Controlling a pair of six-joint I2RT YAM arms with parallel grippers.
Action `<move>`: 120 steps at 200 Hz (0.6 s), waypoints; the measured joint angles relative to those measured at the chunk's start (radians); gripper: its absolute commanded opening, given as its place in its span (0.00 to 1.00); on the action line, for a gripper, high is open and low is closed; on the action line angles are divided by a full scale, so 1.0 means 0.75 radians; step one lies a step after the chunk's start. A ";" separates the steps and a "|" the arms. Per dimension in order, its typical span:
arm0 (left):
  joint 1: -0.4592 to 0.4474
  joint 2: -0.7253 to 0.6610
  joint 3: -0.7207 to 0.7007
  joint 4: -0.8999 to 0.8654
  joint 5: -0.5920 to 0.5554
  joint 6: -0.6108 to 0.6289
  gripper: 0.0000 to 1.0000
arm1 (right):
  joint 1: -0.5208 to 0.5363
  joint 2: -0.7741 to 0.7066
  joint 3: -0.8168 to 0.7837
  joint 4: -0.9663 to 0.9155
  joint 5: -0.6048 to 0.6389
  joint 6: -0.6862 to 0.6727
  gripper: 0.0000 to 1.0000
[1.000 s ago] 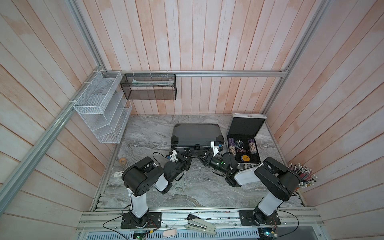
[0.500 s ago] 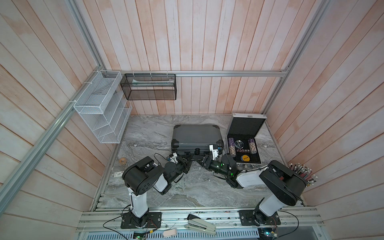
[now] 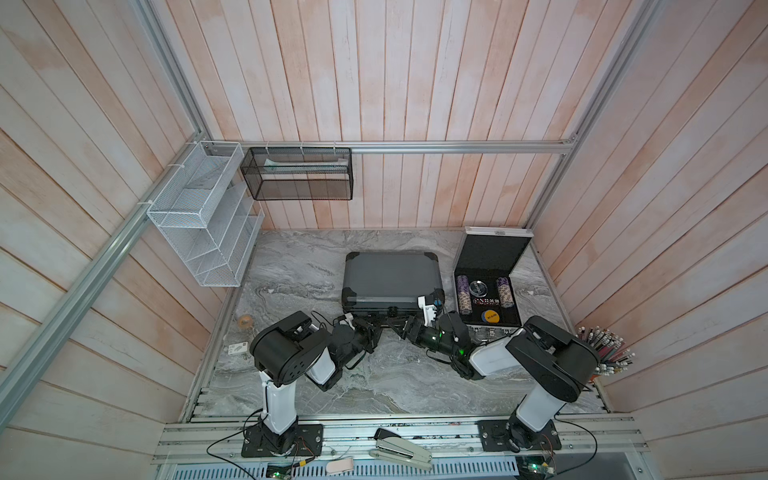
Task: Open the poker set cases
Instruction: Open the fastener on the poker set case, then place the poker set case at the center of the board.
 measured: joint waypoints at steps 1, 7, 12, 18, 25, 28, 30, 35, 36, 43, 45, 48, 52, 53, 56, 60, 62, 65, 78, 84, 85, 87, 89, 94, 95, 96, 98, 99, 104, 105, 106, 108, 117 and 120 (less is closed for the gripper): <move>0.000 0.000 0.000 0.001 0.001 0.000 0.00 | 0.001 0.000 0.000 0.000 0.001 -0.001 0.98; 0.000 0.004 -0.001 0.006 0.000 -0.001 0.00 | 0.005 0.000 0.000 -0.001 0.010 -0.002 0.98; 0.000 0.007 -0.002 0.012 -0.001 -0.001 0.00 | 0.009 0.000 -0.001 -0.003 0.015 -0.005 0.98; 0.000 0.014 -0.005 0.021 -0.001 -0.001 0.00 | 0.014 -0.001 -0.001 -0.008 0.022 -0.009 0.98; -0.001 0.023 -0.009 0.035 -0.002 -0.001 0.00 | 0.020 -0.005 -0.002 -0.019 0.030 -0.015 0.98; -0.001 0.028 -0.011 0.042 -0.003 -0.001 0.00 | 0.023 -0.009 -0.003 -0.027 0.032 -0.017 0.98; -0.001 0.031 -0.012 0.044 -0.003 -0.002 0.00 | 0.025 -0.012 -0.004 -0.033 0.036 -0.020 0.98; -0.001 0.039 -0.016 0.052 -0.003 -0.002 0.00 | 0.030 -0.019 -0.006 -0.047 0.040 -0.024 0.98; -0.001 0.042 -0.017 0.055 -0.004 -0.003 0.00 | 0.031 -0.022 -0.008 -0.052 0.041 -0.026 0.98; -0.002 0.053 -0.024 0.068 -0.007 -0.003 0.00 | 0.039 -0.041 -0.014 -0.080 0.049 -0.033 0.98; -0.003 0.056 -0.025 0.074 -0.007 -0.003 0.00 | 0.041 -0.046 -0.017 -0.085 0.053 -0.036 0.98; -0.003 0.060 -0.028 0.082 -0.008 -0.002 0.00 | 0.044 -0.055 -0.021 -0.091 0.055 -0.038 0.98; -0.004 0.064 -0.032 0.093 -0.009 -0.002 0.00 | 0.048 -0.069 -0.027 -0.101 0.061 -0.042 0.98; -0.004 0.065 -0.032 0.094 -0.009 -0.002 0.00 | 0.049 -0.074 -0.028 -0.104 0.063 -0.044 0.98; -0.004 0.066 -0.034 0.099 -0.010 -0.003 0.00 | 0.051 -0.084 -0.032 -0.112 0.065 -0.045 0.98; -0.006 0.068 -0.037 0.107 -0.011 -0.003 0.00 | 0.053 -0.101 -0.037 -0.125 0.069 -0.047 0.98; -0.006 0.069 -0.038 0.111 -0.012 -0.004 0.00 | 0.054 -0.107 -0.040 -0.130 0.070 -0.048 0.98; -0.007 0.071 -0.039 0.115 -0.012 -0.004 0.00 | 0.055 -0.117 -0.044 -0.138 0.073 -0.054 0.98; -0.012 0.076 -0.042 0.125 -0.018 -0.003 0.00 | 0.057 -0.165 -0.059 -0.177 0.086 -0.072 0.98; -0.013 0.076 -0.043 0.125 -0.019 -0.004 0.00 | 0.058 -0.184 -0.064 -0.196 0.091 -0.080 0.98; -0.013 0.076 -0.043 0.125 -0.019 -0.003 0.00 | 0.058 -0.189 -0.065 -0.202 0.093 -0.083 0.98; -0.013 0.076 -0.043 0.125 -0.019 -0.003 0.00 | 0.059 -0.196 -0.066 -0.212 0.095 -0.087 0.98; -0.013 0.076 -0.043 0.125 -0.020 -0.003 0.00 | 0.059 -0.200 -0.066 -0.216 0.096 -0.090 0.98; -0.014 0.076 -0.044 0.126 -0.021 -0.003 0.00 | 0.060 -0.219 -0.069 -0.239 0.102 -0.102 0.98; -0.014 0.076 -0.044 0.126 -0.021 -0.003 0.00 | 0.060 -0.221 -0.069 -0.240 0.103 -0.104 0.98; -0.014 0.076 -0.044 0.126 -0.021 -0.003 0.00 | 0.061 -0.225 -0.069 -0.245 0.104 -0.107 0.98; -0.014 0.076 -0.045 0.127 -0.021 -0.003 0.00 | 0.062 -0.231 -0.070 -0.252 0.107 -0.111 0.98; -0.014 0.076 -0.045 0.127 -0.021 -0.003 0.00 | 0.062 -0.233 -0.070 -0.255 0.108 -0.112 0.98; -0.015 0.076 -0.046 0.128 -0.021 -0.002 0.00 | 0.062 -0.247 -0.073 -0.271 0.113 -0.124 0.98; -0.015 0.076 -0.046 0.128 -0.021 -0.002 0.00 | 0.062 -0.251 -0.073 -0.277 0.115 -0.127 0.98; -0.015 0.076 -0.046 0.129 -0.022 -0.001 0.00 | 0.063 -0.254 -0.073 -0.279 0.116 -0.128 0.98; -0.015 0.077 -0.047 0.129 -0.022 -0.001 0.00 | 0.063 -0.259 -0.075 -0.285 0.118 -0.132 0.98; -0.015 0.076 -0.050 0.132 -0.022 0.001 0.04 | 0.063 -0.285 -0.081 -0.313 0.131 -0.153 0.98; -0.015 0.076 -0.052 0.134 -0.022 0.001 0.05 | 0.064 -0.296 -0.084 -0.322 0.138 -0.161 0.98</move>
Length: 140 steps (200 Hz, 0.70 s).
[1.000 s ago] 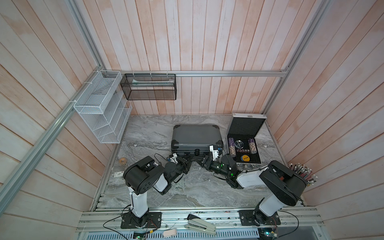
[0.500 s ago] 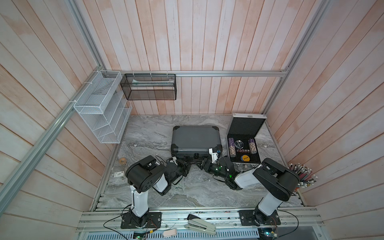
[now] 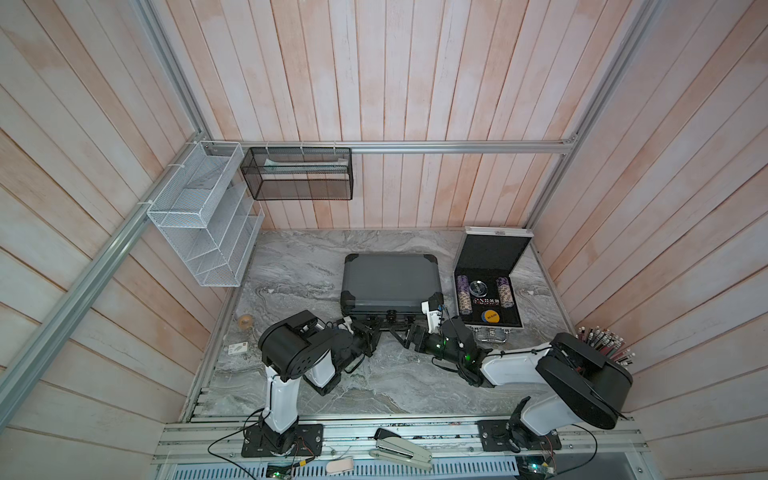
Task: Open the poker set cases
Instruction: Place the poker set case at the center of the board.
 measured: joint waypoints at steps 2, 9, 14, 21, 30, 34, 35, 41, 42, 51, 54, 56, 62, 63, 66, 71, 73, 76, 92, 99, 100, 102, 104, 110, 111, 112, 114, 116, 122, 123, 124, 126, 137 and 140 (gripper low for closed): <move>0.000 0.000 -0.002 0.001 0.000 0.001 0.06 | 0.000 -0.004 -0.002 -0.003 0.002 -0.003 0.98; 0.000 0.000 -0.006 0.005 0.000 0.002 0.10 | 0.000 -0.026 -0.011 -0.020 0.018 -0.019 0.98; 0.000 0.000 -0.009 0.008 0.000 0.003 0.14 | 0.000 -0.041 -0.015 -0.033 0.028 -0.032 0.98; -0.001 0.000 -0.014 0.013 -0.001 0.003 0.18 | 0.000 -0.063 -0.019 -0.052 0.045 -0.049 0.98; -0.004 0.000 -0.020 0.019 -0.002 0.006 0.24 | 0.000 -0.085 -0.023 -0.072 0.062 -0.072 0.98; -0.004 0.000 -0.022 0.020 -0.002 0.004 0.26 | 0.000 -0.094 -0.024 -0.078 0.074 -0.084 0.98; -0.004 0.000 -0.022 0.020 -0.002 0.004 0.27 | -0.001 -0.095 -0.024 -0.078 0.075 -0.085 0.98; -0.006 0.000 -0.025 0.022 -0.003 -0.005 0.31 | -0.001 -0.108 -0.024 -0.078 0.091 -0.100 0.98; -0.006 0.000 -0.026 0.024 -0.003 -0.007 0.32 | -0.001 -0.109 -0.024 -0.078 0.093 -0.101 0.98; -0.009 0.000 -0.031 0.045 -0.005 -0.018 0.37 | -0.001 -0.131 -0.023 -0.078 0.117 -0.121 0.98; -0.010 0.000 -0.032 0.053 -0.006 -0.025 0.39 | -0.001 -0.137 -0.023 -0.078 0.124 -0.126 0.98; -0.011 0.000 -0.032 0.057 -0.006 -0.028 0.40 | -0.001 -0.140 -0.023 -0.078 0.129 -0.129 0.98; -0.014 0.000 -0.032 0.068 -0.007 -0.036 0.43 | -0.001 -0.152 -0.023 -0.078 0.142 -0.141 0.98; -0.014 0.000 -0.032 0.068 -0.007 -0.036 0.44 | -0.001 -0.153 -0.023 -0.078 0.145 -0.142 0.98; -0.015 0.000 -0.032 0.072 -0.007 -0.035 0.46 | -0.001 -0.158 -0.023 -0.078 0.149 -0.148 0.98; -0.017 0.000 -0.032 0.077 -0.006 -0.041 0.48 | -0.001 -0.165 -0.023 -0.079 0.160 -0.154 0.98; -0.017 0.000 -0.032 0.080 -0.006 -0.041 0.49 | -0.001 -0.167 -0.023 -0.079 0.165 -0.156 0.98; -0.019 0.001 -0.033 0.084 -0.006 -0.049 0.50 | -0.001 -0.170 -0.023 -0.079 0.170 -0.159 0.98; -0.026 0.014 -0.033 0.103 -0.006 -0.060 0.54 | -0.001 -0.179 -0.023 -0.087 0.194 -0.178 0.98; -0.030 0.021 -0.034 0.104 -0.006 -0.063 0.56 | -0.001 -0.180 -0.023 -0.091 0.201 -0.185 0.98; -0.030 0.021 -0.034 0.104 -0.006 -0.064 0.57 | -0.001 -0.180 -0.023 -0.092 0.203 -0.185 0.98; -0.031 0.024 -0.035 0.104 -0.007 -0.068 0.57 | -0.001 -0.180 -0.023 -0.093 0.205 -0.187 0.98; -0.032 0.025 -0.036 0.104 -0.007 -0.068 0.58 | -0.001 -0.180 -0.023 -0.094 0.207 -0.189 0.98; -0.034 0.032 -0.039 0.103 -0.008 -0.072 0.60 | -0.001 -0.180 -0.023 -0.098 0.213 -0.193 0.98; -0.035 0.032 -0.040 0.103 -0.009 -0.071 0.60 | -0.001 -0.180 -0.023 -0.098 0.216 -0.194 0.98; -0.035 0.033 -0.041 0.104 -0.009 -0.069 0.60 | -0.001 -0.180 -0.023 -0.098 0.216 -0.194 0.98; -0.036 0.035 -0.043 0.104 -0.010 -0.072 0.62 | -0.001 -0.180 -0.023 -0.100 0.217 -0.195 0.98; -0.036 0.036 -0.045 0.103 -0.010 -0.075 0.64 | -0.002 -0.180 -0.023 -0.101 0.220 -0.197 0.98; -0.039 0.036 -0.054 0.103 -0.011 -0.079 0.67 | -0.002 -0.180 -0.022 -0.106 0.225 -0.201 0.98; -0.039 0.036 -0.055 0.103 -0.011 -0.079 0.67 | -0.002 -0.180 -0.022 -0.106 0.226 -0.202 0.98; -0.039 0.036 -0.056 0.103 -0.011 -0.077 0.67 | -0.002 -0.180 -0.022 -0.107 0.226 -0.204 0.98; -0.040 0.036 -0.060 0.104 -0.013 -0.072 0.68 | -0.002 -0.181 -0.022 -0.108 0.228 -0.205 0.98; -0.044 0.034 -0.078 0.104 -0.022 -0.078 0.70 | -0.003 -0.182 -0.022 -0.118 0.232 -0.214 0.98; -0.044 0.028 -0.080 0.104 -0.021 -0.077 0.71 | -0.003 -0.182 -0.022 -0.119 0.233 -0.214 0.98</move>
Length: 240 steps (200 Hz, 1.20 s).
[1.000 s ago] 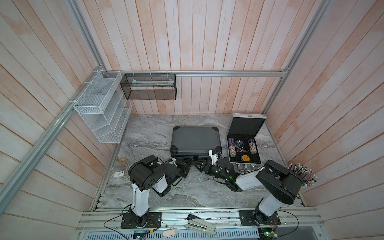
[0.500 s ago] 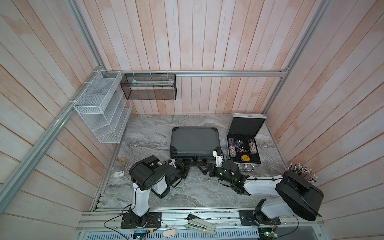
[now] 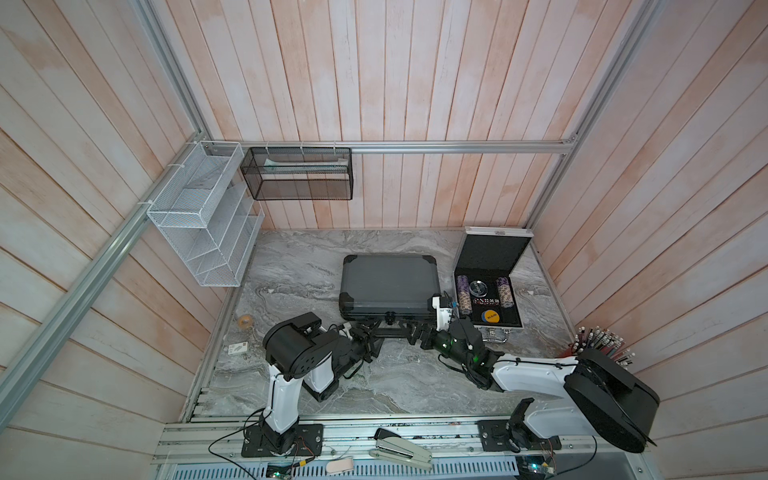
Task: Open the poker set cases
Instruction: Place the poker set case at the center of the board.
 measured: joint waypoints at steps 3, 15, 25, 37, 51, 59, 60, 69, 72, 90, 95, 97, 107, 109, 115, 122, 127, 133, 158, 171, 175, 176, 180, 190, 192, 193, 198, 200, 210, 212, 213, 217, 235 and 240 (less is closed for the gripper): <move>-0.002 -0.005 -0.003 -0.001 -0.003 -0.002 0.71 | 0.000 0.000 0.000 -0.003 0.002 -0.003 0.98; -0.003 -0.024 -0.016 -0.010 -0.005 0.002 0.74 | -0.003 0.000 0.000 -0.013 0.003 -0.009 0.98; -0.004 -0.050 -0.026 -0.032 -0.005 0.012 0.75 | -0.006 0.000 0.001 -0.019 0.003 -0.015 0.98; -0.004 -0.091 -0.033 -0.076 -0.005 0.023 0.78 | -0.009 0.001 0.007 -0.027 0.003 -0.026 0.98; -0.005 -0.148 -0.036 -0.137 -0.004 0.042 0.83 | -0.009 0.008 0.026 -0.034 0.002 -0.042 0.98; -0.005 -0.187 -0.038 -0.180 -0.004 0.055 0.86 | -0.009 0.018 0.042 -0.037 0.001 -0.049 0.98; -0.005 -0.190 -0.038 -0.183 -0.004 0.056 0.86 | -0.009 0.018 0.043 -0.037 0.000 -0.050 0.98; -0.005 -0.235 -0.040 -0.235 -0.004 0.062 0.88 | -0.009 0.030 0.057 -0.037 -0.003 -0.054 0.98; -0.005 -0.252 -0.042 -0.252 -0.004 0.068 0.88 | -0.009 0.035 0.062 -0.037 -0.004 -0.057 0.98; -0.005 -0.337 -0.060 -0.343 -0.006 0.080 0.91 | -0.009 0.049 0.071 -0.037 -0.008 -0.069 0.98; -0.005 -0.361 -0.067 -0.367 -0.009 0.083 0.92 | -0.009 0.052 0.072 -0.037 -0.008 -0.071 0.98; -0.005 -0.372 -0.070 -0.377 -0.010 0.085 0.92 | -0.009 0.054 0.072 -0.037 -0.008 -0.072 0.98; -0.005 -0.420 -0.082 -0.430 -0.012 0.096 0.95 | -0.009 0.062 0.074 -0.037 -0.009 -0.077 0.98; -0.005 -0.429 -0.083 -0.441 -0.013 0.095 0.95 | -0.009 0.063 0.074 -0.037 -0.009 -0.078 0.98; -0.005 -0.459 -0.086 -0.480 -0.014 0.103 0.96 | -0.009 0.069 0.077 -0.037 -0.009 -0.079 0.98; -0.005 -0.491 -0.087 -0.521 -0.015 0.110 0.97 | -0.009 0.077 0.084 -0.037 -0.010 -0.080 0.98; -0.005 -0.516 -0.087 -0.553 -0.018 0.119 0.97 | -0.009 0.084 0.091 -0.038 -0.012 -0.081 0.98; -0.005 -0.541 -0.087 -0.584 -0.022 0.129 0.98 | -0.009 0.094 0.100 -0.037 -0.016 -0.084 0.98; 0.012 -0.660 -0.084 -0.736 -0.039 0.186 1.00 | -0.009 0.140 0.135 -0.031 -0.045 -0.109 0.98; 0.046 -0.720 -0.074 -0.820 -0.036 0.234 1.00 | -0.009 0.166 0.148 -0.026 -0.062 -0.131 0.98; 0.061 -0.739 -0.068 -0.852 -0.034 0.252 1.00 | -0.009 0.174 0.153 -0.026 -0.067 -0.140 0.98; 0.063 -0.743 -0.067 -0.857 -0.034 0.255 1.00 | -0.009 0.176 0.154 -0.026 -0.068 -0.142 0.98; 0.076 -0.764 -0.060 -0.889 -0.034 0.278 1.00 | -0.009 0.185 0.160 -0.028 -0.073 -0.152 0.98; 0.106 -0.819 -0.042 -0.964 -0.034 0.324 1.00 | -0.009 0.204 0.175 -0.028 -0.081 -0.173 0.98; 0.111 -0.833 -0.038 -0.981 -0.035 0.337 1.00 | -0.009 0.207 0.177 -0.028 -0.085 -0.175 0.98; 0.113 -0.837 -0.037 -0.987 -0.036 0.342 1.00 | -0.009 0.210 0.180 -0.028 -0.085 -0.180 0.98; 0.127 -0.871 -0.025 -1.034 -0.039 0.370 1.00 | -0.009 0.217 0.187 -0.028 -0.090 -0.187 0.98; 0.131 -0.886 -0.021 -1.055 -0.040 0.385 1.00 | -0.009 0.220 0.190 -0.028 -0.094 -0.191 0.98; 0.145 -0.951 0.002 -1.143 -0.049 0.436 1.00 | -0.009 0.233 0.203 -0.028 -0.105 -0.209 0.98; 0.149 -0.971 0.009 -1.169 -0.055 0.455 1.00 | -0.009 0.235 0.206 -0.028 -0.110 -0.213 0.98; 0.150 -0.977 0.011 -1.176 -0.056 0.460 1.00 | -0.009 0.237 0.208 -0.028 -0.111 -0.215 0.98; 0.153 -1.006 0.022 -1.215 -0.061 0.481 1.00 | -0.009 0.240 0.212 -0.028 -0.116 -0.220 0.98; 0.163 -1.130 0.082 -1.401 -0.114 0.610 1.00 | -0.009 0.253 0.224 -0.027 -0.136 -0.239 0.98; 0.165 -1.158 0.100 -1.445 -0.129 0.644 1.00 | -0.009 0.258 0.227 -0.027 -0.142 -0.244 0.98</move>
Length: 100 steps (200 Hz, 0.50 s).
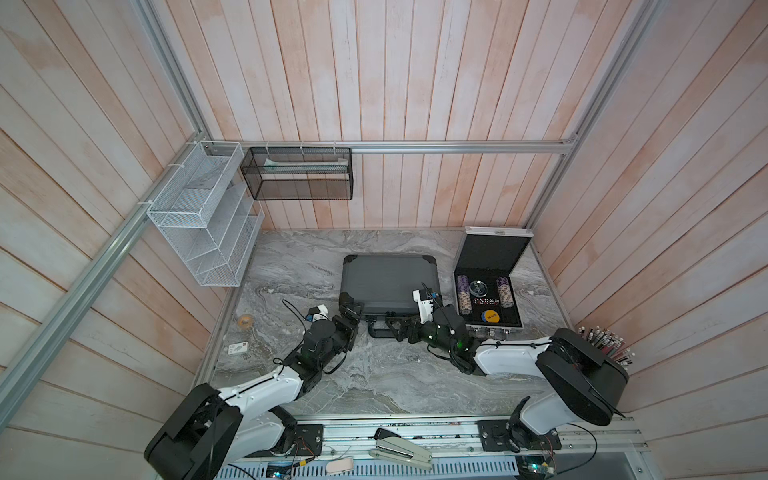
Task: Open the poker set cases
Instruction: Place the poker set case at the center of the board, then open the fastener on the poker set case.
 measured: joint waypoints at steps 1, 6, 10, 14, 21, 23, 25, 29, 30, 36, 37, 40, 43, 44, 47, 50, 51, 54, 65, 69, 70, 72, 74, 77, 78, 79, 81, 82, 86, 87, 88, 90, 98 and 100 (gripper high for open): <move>0.001 -0.004 0.003 -0.007 -0.002 0.007 1.00 | 0.000 0.001 0.000 0.000 -0.001 -0.001 0.98; 0.005 -0.032 0.026 -0.063 -0.022 0.044 1.00 | 0.000 0.004 0.003 -0.001 -0.005 -0.005 0.98; 0.007 -0.049 0.039 -0.093 -0.033 0.068 1.00 | 0.000 0.009 0.005 -0.001 -0.008 -0.007 0.98; 0.013 -0.065 0.051 -0.120 -0.045 0.094 1.00 | 0.000 0.013 0.008 0.000 -0.011 -0.010 0.98; 0.029 -0.090 0.070 -0.162 -0.057 0.136 1.00 | 0.000 0.022 0.012 0.000 -0.017 -0.011 0.98; 0.034 -0.096 0.073 -0.172 -0.060 0.146 1.00 | 0.000 0.023 0.013 0.000 -0.017 -0.012 0.98; 0.042 -0.102 0.077 -0.181 -0.060 0.161 1.00 | 0.000 0.026 0.014 0.001 -0.019 -0.013 0.98; 0.060 -0.111 0.081 -0.197 -0.060 0.182 1.00 | 0.000 0.031 0.016 0.000 -0.022 -0.014 0.98; 0.063 -0.112 0.082 -0.200 -0.059 0.186 1.00 | 0.000 0.032 0.016 0.000 -0.022 -0.015 0.98; 0.097 -0.120 0.084 -0.216 -0.052 0.219 1.00 | 0.000 0.039 0.018 0.001 -0.027 -0.015 0.98; 0.101 -0.120 0.084 -0.218 -0.052 0.222 1.00 | 0.000 0.040 0.018 0.001 -0.027 -0.015 0.98; 0.121 -0.120 0.084 -0.225 -0.048 0.238 1.00 | 0.000 0.043 0.019 0.001 -0.028 -0.015 0.98; 0.140 -0.120 0.084 -0.234 -0.044 0.254 1.00 | 0.001 0.045 0.019 0.001 -0.031 -0.015 0.98; 0.144 -0.120 0.084 -0.237 -0.042 0.257 1.00 | 0.000 0.047 0.019 0.001 -0.032 -0.015 0.98; 0.163 -0.116 0.084 -0.245 -0.035 0.274 0.99 | 0.001 0.049 0.019 0.001 -0.033 -0.015 0.98; 0.185 -0.113 0.084 -0.256 -0.026 0.289 0.99 | 0.001 0.051 0.019 0.001 -0.035 -0.015 0.98; 0.188 -0.112 0.084 -0.258 -0.025 0.293 0.99 | 0.001 0.052 0.019 0.001 -0.036 -0.015 0.98; 0.209 -0.107 0.086 -0.272 -0.019 0.313 0.98 | 0.001 0.054 0.019 0.001 -0.037 -0.015 0.98; 0.255 -0.083 0.096 -0.314 -0.003 0.372 0.98 | 0.002 0.062 0.020 0.001 -0.038 -0.016 0.98; 0.266 -0.073 0.105 -0.336 0.002 0.397 0.98 | 0.002 0.064 0.020 0.001 -0.038 -0.016 0.98; 0.267 -0.072 0.106 -0.339 0.002 0.401 0.98 | 0.002 0.064 0.020 0.001 -0.038 -0.016 0.98; 0.271 -0.067 0.111 -0.349 0.004 0.414 0.98 | 0.002 0.065 0.020 0.001 -0.038 -0.017 0.98; 0.274 -0.061 0.116 -0.358 0.006 0.427 0.97 | 0.002 0.065 0.020 0.001 -0.038 -0.017 0.98; 0.277 -0.055 0.123 -0.369 0.009 0.442 0.97 | 0.002 0.065 0.020 0.001 -0.038 -0.018 0.98; 0.277 -0.054 0.125 -0.372 0.010 0.446 0.97 | 0.002 0.066 0.020 0.001 -0.038 -0.018 0.98; 0.278 -0.051 0.129 -0.378 0.010 0.456 0.97 | 0.002 0.066 0.020 0.001 -0.038 -0.019 0.98; 0.279 -0.047 0.135 -0.386 0.011 0.469 0.97 | 0.002 0.066 0.020 0.001 -0.038 -0.019 0.98; 0.280 -0.046 0.137 -0.388 0.011 0.473 0.97 | 0.002 0.066 0.020 0.001 -0.038 -0.019 0.98; 0.281 -0.039 0.150 -0.401 0.011 0.497 0.97 | 0.002 0.066 0.020 0.002 -0.039 -0.020 0.98; 0.281 -0.037 0.152 -0.404 0.012 0.503 0.97 | 0.002 0.066 0.020 0.002 -0.039 -0.021 0.98; 0.281 -0.035 0.157 -0.409 0.011 0.511 0.97 | 0.002 0.066 0.020 0.002 -0.039 -0.021 0.98; 0.282 -0.032 0.164 -0.417 0.011 0.521 0.97 | 0.002 0.067 0.021 0.002 -0.039 -0.021 0.98; 0.283 -0.022 0.189 -0.435 0.011 0.565 0.98 | 0.002 0.070 0.025 0.002 -0.039 -0.025 0.98; 0.283 -0.019 0.195 -0.439 0.011 0.579 0.98 | 0.002 0.072 0.027 0.003 -0.039 -0.025 0.98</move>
